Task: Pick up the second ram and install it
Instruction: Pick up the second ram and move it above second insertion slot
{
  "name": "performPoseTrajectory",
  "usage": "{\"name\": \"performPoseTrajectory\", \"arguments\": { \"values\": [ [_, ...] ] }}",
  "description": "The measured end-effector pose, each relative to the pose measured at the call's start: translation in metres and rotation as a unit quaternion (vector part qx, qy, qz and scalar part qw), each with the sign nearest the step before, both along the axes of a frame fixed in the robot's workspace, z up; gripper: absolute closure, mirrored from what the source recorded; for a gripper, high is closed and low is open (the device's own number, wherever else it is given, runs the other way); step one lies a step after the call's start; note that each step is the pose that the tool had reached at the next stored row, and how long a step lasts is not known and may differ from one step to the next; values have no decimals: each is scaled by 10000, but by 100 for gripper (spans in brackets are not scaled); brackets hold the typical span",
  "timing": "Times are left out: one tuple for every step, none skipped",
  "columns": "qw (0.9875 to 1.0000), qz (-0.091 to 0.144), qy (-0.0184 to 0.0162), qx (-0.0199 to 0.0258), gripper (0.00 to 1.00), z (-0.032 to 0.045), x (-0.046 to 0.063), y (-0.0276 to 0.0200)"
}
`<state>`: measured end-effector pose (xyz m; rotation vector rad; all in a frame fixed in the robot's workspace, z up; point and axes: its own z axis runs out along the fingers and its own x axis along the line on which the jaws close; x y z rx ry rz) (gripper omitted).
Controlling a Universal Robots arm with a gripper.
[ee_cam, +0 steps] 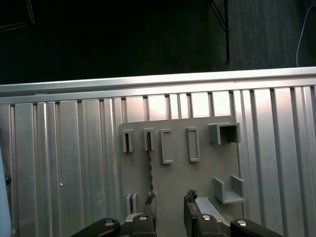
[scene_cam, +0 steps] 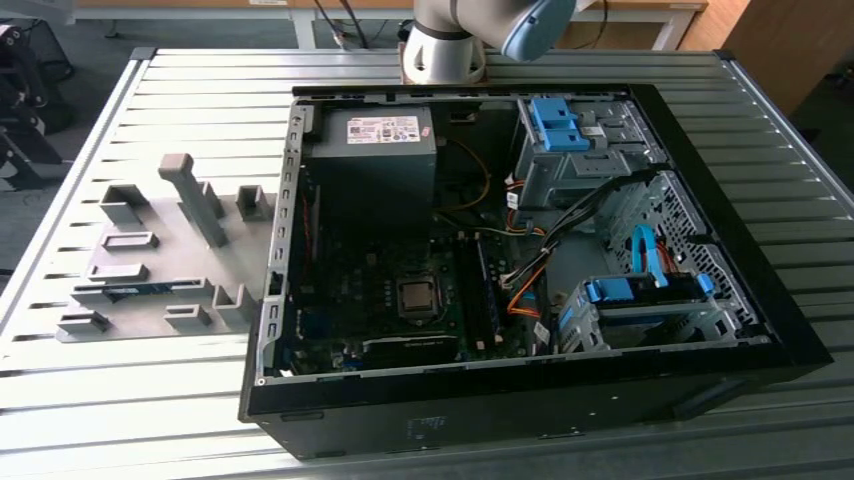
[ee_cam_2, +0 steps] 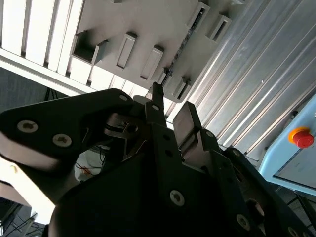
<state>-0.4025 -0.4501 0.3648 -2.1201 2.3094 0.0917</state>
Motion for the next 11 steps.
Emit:
{"name": "performPoseTrajectory", "arguments": {
  "values": [
    [10000, -3, 0, 3, 64, -18, 0, -2],
    [10000, -4, -1, 4, 64, -35, 0, -3],
    [10000, -4, 0, 3, 64, -43, 1, -3],
    [10000, -4, 0, 2, 64, -51, 1, -3],
    [10000, -4, -1, 2, 64, -56, 1, -3],
    [10000, -4, -2, 2, 64, -57, 1, -3],
    [10000, -4, -2, 1, 64, -59, 1, -3],
    [10000, -4, -8, 2, 64, -65, 0, -3],
    [10000, -4, -13, 3, 64, -70, 1, -3],
    [10000, -4, -15, 2, 64, -76, 1, -3],
    [10000, -4, -17, 3, 64, -82, 1, -3]
  ]
}}
